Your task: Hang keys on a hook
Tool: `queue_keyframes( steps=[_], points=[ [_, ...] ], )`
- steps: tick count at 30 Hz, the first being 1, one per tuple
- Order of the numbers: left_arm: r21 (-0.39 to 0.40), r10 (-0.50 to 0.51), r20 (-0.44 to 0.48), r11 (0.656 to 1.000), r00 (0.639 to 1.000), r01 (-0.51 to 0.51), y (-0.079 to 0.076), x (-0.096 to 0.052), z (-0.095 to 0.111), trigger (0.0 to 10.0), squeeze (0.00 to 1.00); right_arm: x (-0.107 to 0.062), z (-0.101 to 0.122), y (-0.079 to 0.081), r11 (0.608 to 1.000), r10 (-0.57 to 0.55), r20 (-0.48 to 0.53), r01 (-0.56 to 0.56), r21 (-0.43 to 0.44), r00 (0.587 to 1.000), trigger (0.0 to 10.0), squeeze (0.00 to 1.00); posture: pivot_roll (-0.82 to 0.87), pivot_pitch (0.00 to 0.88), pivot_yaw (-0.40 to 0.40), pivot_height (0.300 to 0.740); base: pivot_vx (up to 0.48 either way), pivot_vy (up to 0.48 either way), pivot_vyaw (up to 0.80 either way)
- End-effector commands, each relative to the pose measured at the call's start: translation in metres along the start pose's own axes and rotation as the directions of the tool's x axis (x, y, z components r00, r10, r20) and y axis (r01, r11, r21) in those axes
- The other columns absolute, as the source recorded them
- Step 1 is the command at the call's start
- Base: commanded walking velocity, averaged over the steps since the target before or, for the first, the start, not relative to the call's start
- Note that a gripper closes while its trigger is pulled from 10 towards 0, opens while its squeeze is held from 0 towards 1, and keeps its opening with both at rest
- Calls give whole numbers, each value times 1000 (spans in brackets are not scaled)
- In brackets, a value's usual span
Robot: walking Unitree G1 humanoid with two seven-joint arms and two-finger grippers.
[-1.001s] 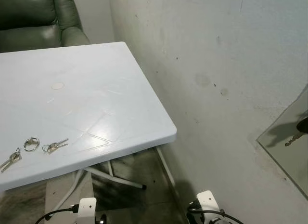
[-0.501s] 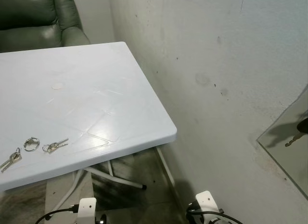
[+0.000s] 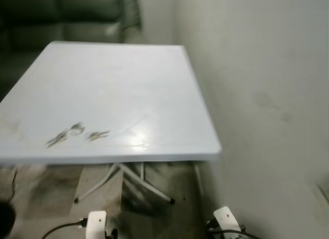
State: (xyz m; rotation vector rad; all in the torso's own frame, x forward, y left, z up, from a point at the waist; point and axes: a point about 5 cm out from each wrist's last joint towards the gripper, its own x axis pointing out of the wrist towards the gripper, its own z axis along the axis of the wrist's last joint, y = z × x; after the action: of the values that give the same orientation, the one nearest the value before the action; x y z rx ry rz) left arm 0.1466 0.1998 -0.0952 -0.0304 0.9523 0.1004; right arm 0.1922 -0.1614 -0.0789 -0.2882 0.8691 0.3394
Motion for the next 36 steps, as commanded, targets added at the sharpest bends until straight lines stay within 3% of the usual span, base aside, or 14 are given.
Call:
queue_keyframes(
  steps=[1,4,6,24,36],
  points=[
    [-10,-12,21,1000,1000,13,-7,2,6,10000,0,-4,-13,-4,1000,-7,-42,7,5,999,10000,0,-49,0,-35,728,0,0,800],
    [-13,-13,20,1000,1000,13,-7,2,6,10000,0,-4,-13,-4,1000,-5,-41,6,16,999,10000,0,-49,0,-37,728,0,0,669],
    [-15,-15,20,1000,1000,15,-7,2,7,10000,0,-4,-13,-6,997,-5,-32,8,75,999,10000,0,-50,0,-37,728,0,0,0],
    [-29,-20,19,999,1000,21,-11,3,7,10000,0,-5,-12,-8,996,-8,-22,10,85,1000,10000,0,-51,0,-44,728,0,-17,0],
    [-39,-10,10,999,1000,10,-9,1,2,10000,0,-6,-16,-4,995,0,-26,3,104,1000,10000,0,-50,0,-44,728,0,185,0]
  ],
)
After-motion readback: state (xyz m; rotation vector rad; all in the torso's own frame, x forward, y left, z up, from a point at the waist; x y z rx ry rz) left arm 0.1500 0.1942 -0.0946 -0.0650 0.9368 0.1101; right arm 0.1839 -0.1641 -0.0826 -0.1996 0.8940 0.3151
